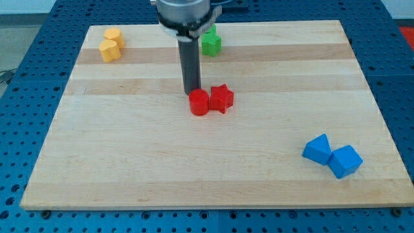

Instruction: Move red blocks downwards

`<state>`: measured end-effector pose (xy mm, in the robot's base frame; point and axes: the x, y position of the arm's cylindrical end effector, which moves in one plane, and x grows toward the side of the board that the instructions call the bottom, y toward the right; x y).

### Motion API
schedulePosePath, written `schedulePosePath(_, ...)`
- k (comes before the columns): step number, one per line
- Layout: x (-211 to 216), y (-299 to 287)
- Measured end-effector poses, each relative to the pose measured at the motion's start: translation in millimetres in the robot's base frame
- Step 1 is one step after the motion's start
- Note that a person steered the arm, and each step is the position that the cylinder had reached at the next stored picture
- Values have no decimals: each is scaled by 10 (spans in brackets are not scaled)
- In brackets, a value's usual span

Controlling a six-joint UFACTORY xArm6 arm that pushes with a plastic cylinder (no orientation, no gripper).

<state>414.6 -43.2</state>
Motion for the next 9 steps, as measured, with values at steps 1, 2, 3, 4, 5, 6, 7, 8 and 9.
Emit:
schedulePosePath(1,-16,1)
schedulePosePath(2,-639,2)
schedulePosePath(3,-621,454)
schedulePosePath(4,-621,614)
schedulePosePath(5,-571,854)
schedulePosePath(6,-552,851)
schedulePosePath(7,-289,664)
schedulePosePath(8,-289,664)
schedulePosePath(9,-48,500)
